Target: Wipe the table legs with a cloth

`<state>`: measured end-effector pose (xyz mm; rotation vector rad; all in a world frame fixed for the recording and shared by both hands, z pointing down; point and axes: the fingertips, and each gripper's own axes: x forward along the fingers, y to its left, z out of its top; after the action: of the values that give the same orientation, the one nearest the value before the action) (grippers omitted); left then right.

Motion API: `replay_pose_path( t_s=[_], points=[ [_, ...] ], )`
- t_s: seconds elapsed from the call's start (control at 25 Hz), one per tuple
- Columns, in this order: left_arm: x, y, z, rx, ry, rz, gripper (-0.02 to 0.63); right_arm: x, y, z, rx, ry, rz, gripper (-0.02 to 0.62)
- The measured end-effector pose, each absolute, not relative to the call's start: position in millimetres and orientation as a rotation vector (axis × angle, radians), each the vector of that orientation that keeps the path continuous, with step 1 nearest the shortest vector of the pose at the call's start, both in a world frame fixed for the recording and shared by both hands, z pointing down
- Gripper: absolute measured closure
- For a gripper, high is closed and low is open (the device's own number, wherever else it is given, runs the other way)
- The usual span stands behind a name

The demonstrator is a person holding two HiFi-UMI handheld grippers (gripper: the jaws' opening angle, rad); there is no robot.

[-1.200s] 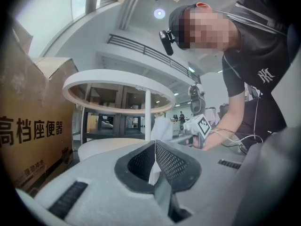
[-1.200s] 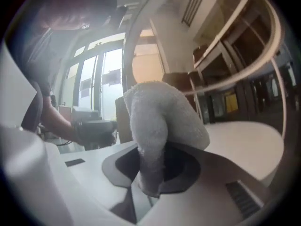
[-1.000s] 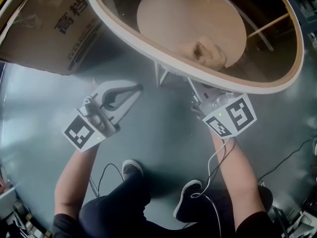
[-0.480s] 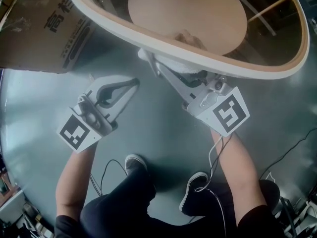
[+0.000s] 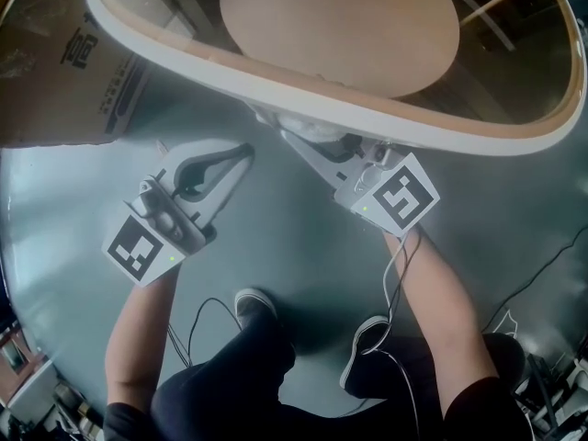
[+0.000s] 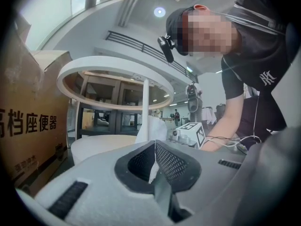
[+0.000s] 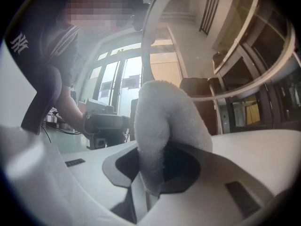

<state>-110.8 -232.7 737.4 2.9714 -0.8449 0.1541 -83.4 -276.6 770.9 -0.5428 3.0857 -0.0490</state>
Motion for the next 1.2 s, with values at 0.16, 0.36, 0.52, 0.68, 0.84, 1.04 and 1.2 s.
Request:
replay_pose_path(
  t_s=[0.16,0.36,0.52,0.68,0.84,1.04,1.2],
  points=[
    [-113,-230,750,2.959,-0.823,0.174,0.601,-80,-275,818,-0.576,3.114,-0.153,0.514],
    [-117,-227,764,2.935,-0.813,0.197,0.601,-77,-273,862,-0.602,3.170,-0.196,0.514],
    [-119,-226,774,2.918,-0.797,0.217,0.601,-77,-271,900,-0.628,3.245,-0.261,0.514],
    [-120,-226,778,2.914,-0.792,0.222,0.601,-77,-271,931,-0.665,3.301,-0.324,0.514],
    [-120,-226,780,2.918,-0.790,0.226,0.601,-80,-273,959,-0.674,3.393,-0.354,0.514],
    [-117,-225,767,2.932,-0.805,0.203,0.601,-76,-279,958,-0.738,3.453,-0.416,0.512],
    [-115,-227,752,2.951,-0.823,0.173,0.601,-74,-284,896,-0.786,3.385,-0.246,0.512]
  ],
)
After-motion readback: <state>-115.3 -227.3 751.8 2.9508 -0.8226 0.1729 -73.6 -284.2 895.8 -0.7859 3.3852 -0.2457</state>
